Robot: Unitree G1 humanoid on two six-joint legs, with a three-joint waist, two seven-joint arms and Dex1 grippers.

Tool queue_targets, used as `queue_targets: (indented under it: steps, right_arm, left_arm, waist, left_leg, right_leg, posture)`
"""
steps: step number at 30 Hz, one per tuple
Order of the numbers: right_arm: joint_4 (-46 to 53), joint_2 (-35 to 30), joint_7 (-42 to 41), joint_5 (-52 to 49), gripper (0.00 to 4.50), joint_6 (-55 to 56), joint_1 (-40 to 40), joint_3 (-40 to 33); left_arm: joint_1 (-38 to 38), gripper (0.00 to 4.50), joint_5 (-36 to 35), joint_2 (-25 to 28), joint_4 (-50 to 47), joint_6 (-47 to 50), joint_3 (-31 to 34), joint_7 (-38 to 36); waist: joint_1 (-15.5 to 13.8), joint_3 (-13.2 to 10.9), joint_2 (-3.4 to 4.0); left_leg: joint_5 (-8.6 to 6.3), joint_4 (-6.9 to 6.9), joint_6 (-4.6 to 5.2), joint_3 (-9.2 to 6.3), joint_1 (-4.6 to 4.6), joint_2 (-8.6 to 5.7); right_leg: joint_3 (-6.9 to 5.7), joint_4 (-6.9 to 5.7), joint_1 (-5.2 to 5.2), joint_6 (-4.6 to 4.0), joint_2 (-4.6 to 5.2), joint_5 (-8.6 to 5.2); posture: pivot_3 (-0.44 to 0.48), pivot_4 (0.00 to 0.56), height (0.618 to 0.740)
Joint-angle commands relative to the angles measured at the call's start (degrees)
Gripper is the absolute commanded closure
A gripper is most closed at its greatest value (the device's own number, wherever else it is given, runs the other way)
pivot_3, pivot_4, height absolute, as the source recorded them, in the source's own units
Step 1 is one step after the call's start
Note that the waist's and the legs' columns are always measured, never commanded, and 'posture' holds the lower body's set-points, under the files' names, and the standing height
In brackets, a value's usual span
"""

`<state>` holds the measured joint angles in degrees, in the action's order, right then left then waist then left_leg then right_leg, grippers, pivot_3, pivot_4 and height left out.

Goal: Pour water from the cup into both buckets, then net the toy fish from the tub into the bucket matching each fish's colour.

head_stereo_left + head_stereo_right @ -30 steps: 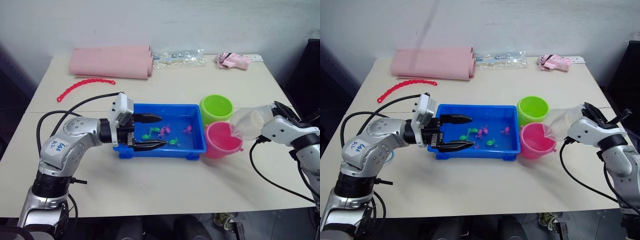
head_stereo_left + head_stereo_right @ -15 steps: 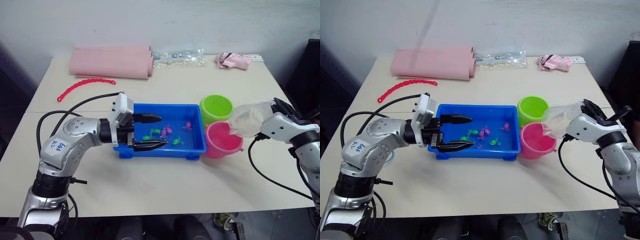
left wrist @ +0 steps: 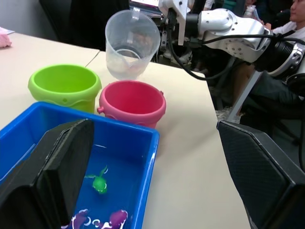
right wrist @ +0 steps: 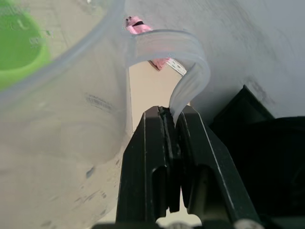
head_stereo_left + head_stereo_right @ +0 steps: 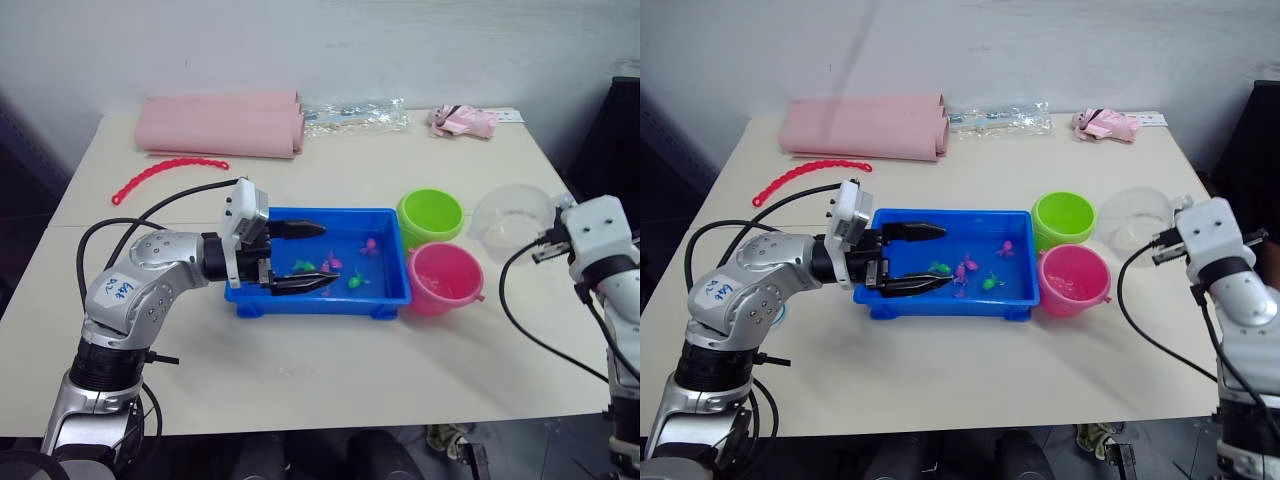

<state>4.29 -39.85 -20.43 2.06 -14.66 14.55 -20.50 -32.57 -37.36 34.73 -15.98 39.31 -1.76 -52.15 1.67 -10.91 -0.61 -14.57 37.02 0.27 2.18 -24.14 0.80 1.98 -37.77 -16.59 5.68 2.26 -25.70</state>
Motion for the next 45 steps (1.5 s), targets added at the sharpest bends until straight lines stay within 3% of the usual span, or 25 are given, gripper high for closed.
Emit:
queue_targets:
  steps: [1,9,19,30,45]
  right_arm:
    - [-2.1,-1.2,1.1,-1.9,4.35,-3.3,5.7,-1.5]
    - [-16.6,-4.2,3.1,5.5,4.35,3.8,20.2,8.4]
    - [-28.2,-8.8,9.8,21.1,4.35,21.2,29.1,22.1]
    - [-30.7,-12.7,19.8,37.0,4.35,31.3,32.7,30.5]
    - [-31.1,-14.6,31.5,47.4,4.35,36.4,33.0,33.3]
  left_arm:
    - [-1.3,0.00,0.0,0.0,0.6,-0.9,1.6,0.0]
    - [-2.8,0.00,2.1,-0.2,4.0,-3.1,1.6,-0.4]
    - [-2.8,0.00,2.7,-0.8,4.0,-3.7,2.0,0.3]
    - [-1.6,0.00,2.0,-1.0,2.5,-3.5,2.6,1.1]
    - [0.1,0.00,2.3,-0.7,1.2,-3.3,2.9,1.7]
  waist:
    - [0.0,0.0,0.00]
    - [0.1,0.0,0.01]
    - [0.2,0.0,0.03]
    - [0.3,0.0,0.04]
    - [0.4,0.0,0.04]
  left_leg:
    - [0.00,-0.01,0.00,0.00,0.00,0.00]
    - [0.00,-0.03,0.01,0.00,-0.03,0.01]
    - [-0.03,-0.01,0.06,0.02,-0.07,0.01]
    - [-0.03,0.01,0.05,0.01,-0.07,0.01]
    - [-0.02,0.01,0.04,0.02,-0.08,0.02]
  right_leg:
    - [-0.01,0.00,-0.01,0.00,0.00,0.00]
    - [-0.02,0.02,-0.04,0.00,0.01,0.00]
    - [-0.04,0.00,-0.10,0.00,0.04,0.00]
    - [-0.04,-0.04,-0.12,0.00,0.05,0.00]
    - [-0.04,-0.09,-0.15,0.00,0.05,0.00]
  posture:
    - [0.000,0.150,0.740]
    - [0.000,0.150,0.740]
    - [0.000,0.150,0.740]
    - [0.000,0.150,0.740]
    - [0.000,0.150,0.740]
